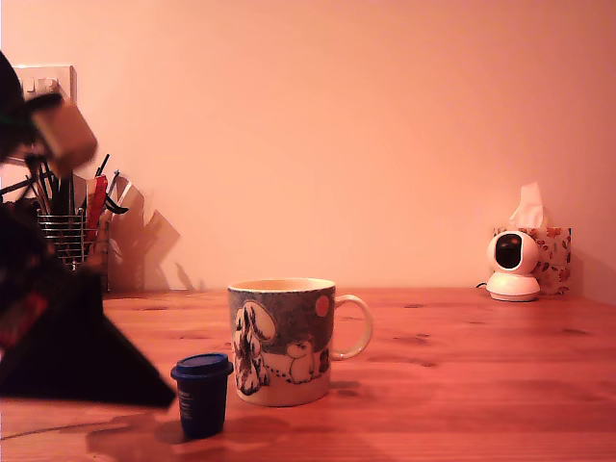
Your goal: Pick up the coffee capsules on the table and drop them inside the coffee cup
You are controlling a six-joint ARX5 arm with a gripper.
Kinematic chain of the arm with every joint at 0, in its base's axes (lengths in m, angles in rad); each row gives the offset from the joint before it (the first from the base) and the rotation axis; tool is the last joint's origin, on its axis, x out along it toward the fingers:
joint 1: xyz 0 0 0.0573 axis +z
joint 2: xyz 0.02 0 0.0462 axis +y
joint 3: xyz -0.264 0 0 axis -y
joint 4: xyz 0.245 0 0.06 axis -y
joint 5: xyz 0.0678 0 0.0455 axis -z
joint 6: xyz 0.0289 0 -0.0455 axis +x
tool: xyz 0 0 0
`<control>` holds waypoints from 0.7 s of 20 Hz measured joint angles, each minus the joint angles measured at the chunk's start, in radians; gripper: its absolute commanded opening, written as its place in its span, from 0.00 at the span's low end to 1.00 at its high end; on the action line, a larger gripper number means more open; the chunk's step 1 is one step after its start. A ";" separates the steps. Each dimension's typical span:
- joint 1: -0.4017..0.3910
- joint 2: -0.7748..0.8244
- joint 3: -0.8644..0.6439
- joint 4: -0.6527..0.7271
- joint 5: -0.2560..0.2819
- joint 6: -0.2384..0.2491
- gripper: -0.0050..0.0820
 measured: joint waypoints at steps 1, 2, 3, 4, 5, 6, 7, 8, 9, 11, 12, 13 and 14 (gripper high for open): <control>-0.003 0.005 0.000 0.000 0.000 0.005 0.66; -0.006 0.006 0.002 -0.001 0.000 0.005 0.66; -0.006 0.013 0.010 -0.006 0.001 0.005 0.66; -0.006 0.026 0.023 -0.007 0.001 0.006 0.66; -0.006 0.041 0.039 -0.007 0.001 0.006 0.66; -0.006 0.057 0.055 -0.006 -0.001 0.006 0.66; -0.006 0.071 0.067 -0.006 -0.002 0.006 0.66; -0.006 0.085 0.077 -0.006 -0.002 0.006 0.66; -0.006 0.100 0.084 -0.008 -0.002 0.006 0.66; -0.006 0.136 0.103 -0.015 -0.002 0.006 0.66; -0.007 0.155 0.114 -0.015 -0.002 0.006 0.66; -0.010 0.169 0.123 -0.015 -0.003 0.006 0.66; -0.014 0.179 0.130 -0.014 -0.005 0.006 0.66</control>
